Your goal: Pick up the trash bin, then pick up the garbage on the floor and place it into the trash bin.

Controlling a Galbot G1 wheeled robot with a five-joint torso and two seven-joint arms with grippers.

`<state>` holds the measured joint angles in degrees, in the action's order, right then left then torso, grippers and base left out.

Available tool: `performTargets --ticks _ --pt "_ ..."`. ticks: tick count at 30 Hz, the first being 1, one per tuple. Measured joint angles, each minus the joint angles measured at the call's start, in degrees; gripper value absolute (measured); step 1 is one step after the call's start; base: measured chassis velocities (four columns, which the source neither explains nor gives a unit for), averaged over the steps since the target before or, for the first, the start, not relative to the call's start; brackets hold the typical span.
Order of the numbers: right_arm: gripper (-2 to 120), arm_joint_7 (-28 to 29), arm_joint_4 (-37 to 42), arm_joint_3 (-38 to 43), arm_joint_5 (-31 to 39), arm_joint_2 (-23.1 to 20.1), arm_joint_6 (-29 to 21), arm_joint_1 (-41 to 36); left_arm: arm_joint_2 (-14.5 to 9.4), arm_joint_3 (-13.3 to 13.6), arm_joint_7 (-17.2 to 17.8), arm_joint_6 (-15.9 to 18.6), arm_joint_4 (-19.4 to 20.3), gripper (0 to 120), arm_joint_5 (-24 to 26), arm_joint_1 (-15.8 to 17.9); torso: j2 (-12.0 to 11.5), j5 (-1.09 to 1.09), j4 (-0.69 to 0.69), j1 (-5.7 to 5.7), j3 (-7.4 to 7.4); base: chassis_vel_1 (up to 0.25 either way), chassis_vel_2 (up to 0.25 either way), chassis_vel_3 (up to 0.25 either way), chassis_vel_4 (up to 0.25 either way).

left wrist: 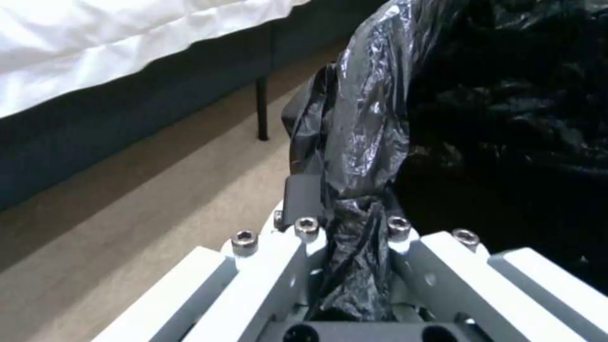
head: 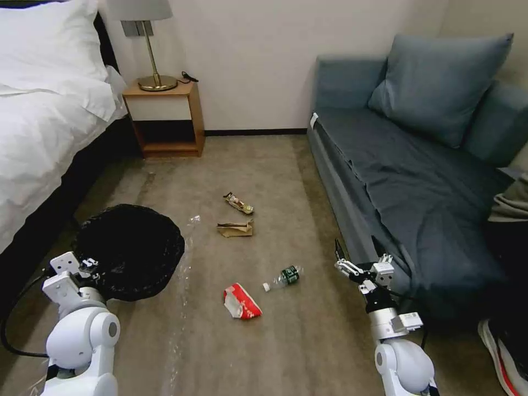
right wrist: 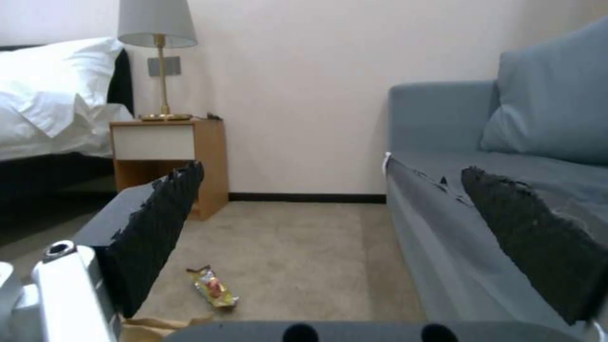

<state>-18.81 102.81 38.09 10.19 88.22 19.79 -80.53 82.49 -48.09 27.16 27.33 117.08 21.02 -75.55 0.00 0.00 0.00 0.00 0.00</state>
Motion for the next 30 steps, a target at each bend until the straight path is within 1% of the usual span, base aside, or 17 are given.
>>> performTargets --ticks 5,11,17,21,23,24,26,27,29,30 --pt "100 -0.1 -0.2 -0.1 -0.4 0.1 0.2 0.0 0.0 0.0 0.0 -0.2 -0.3 3 0.0 0.1 0.0 0.01 -0.01 0.0 0.0 -0.176 0.161 0.152 -0.161" --pt "100 0.5 -1.0 -0.2 -2.3 0.1 2.7 0.6 0.0 0.0 0.0 -0.4 -0.6 3 0.0 0.1 0.0 0.01 0.01 0.0 0.0 -0.148 0.142 0.144 -0.147" --pt "100 1.2 -1.3 -1.6 -4.4 -1.0 3.7 0.9 0.1 0.0 0.0 -0.4 -0.7 3 0.0 -0.1 0.0 0.0 -0.01 0.0 0.0 -0.044 0.035 0.034 -0.028" --pt "100 1.2 -1.4 -4.9 -5.0 -3.3 3.6 1.7 0.2 0.3 -0.1 -0.5 -0.7 3 -0.3 -0.7 0.0 0.0 0.0 0.0 -0.01 0.0 0.0 0.0 0.0" --pt "100 -0.5 -2.2 -7.9 -3.6 -5.5 2.8 3.4 0.3 0.5 -0.6 -0.6 -0.4 3 -0.5 -1.2 0.0 0.0 0.01 0.0 0.0 0.0 0.0 0.0 0.0" --pt "100 -0.5 -2.2 -7.9 -3.6 -5.5 2.8 3.4 0.3 0.5 -0.6 -0.6 -0.4 3 -0.5 -1.2 0.0 0.0 0.01 0.0 0.0 0.0 0.0 0.0 0.0" --pt "100 -2.8 -3.1 -11.2 -1.5 -7.8 0.9 5.6 0.3 0.9 -1.4 -0.6 -0.1 3 -1.1 -1.4 0.0 0.0 0.0 0.0 0.0 0.0 0.0 0.0 0.0" --pt "100 -2.8 -3.1 -11.2 -1.5 -7.8 0.9 5.6 0.3 0.9 -1.4 -0.6 -0.1 3 -1.1 -1.4 0.0 0.0 0.0 0.0 0.0 0.0 0.0 0.0 0.0" --pt "100 -4.4 -3.5 -14.8 1.1 -9.8 -1.7 7.2 0.3 1.0 -1.8 -0.7 0.0 3 -1.4 -1.3 0.0 0.0 0.0 0.0 0.0 0.0 0.0 0.0 0.0" --pt "100 -4.4 -3.5 -14.8 1.1 -9.8 -1.7 7.2 0.3 1.0 -1.8 -0.7 0.0 3 -1.4 -1.3 0.0 0.0 0.0 0.0 0.0 0.0 0.0 0.0 0.0"
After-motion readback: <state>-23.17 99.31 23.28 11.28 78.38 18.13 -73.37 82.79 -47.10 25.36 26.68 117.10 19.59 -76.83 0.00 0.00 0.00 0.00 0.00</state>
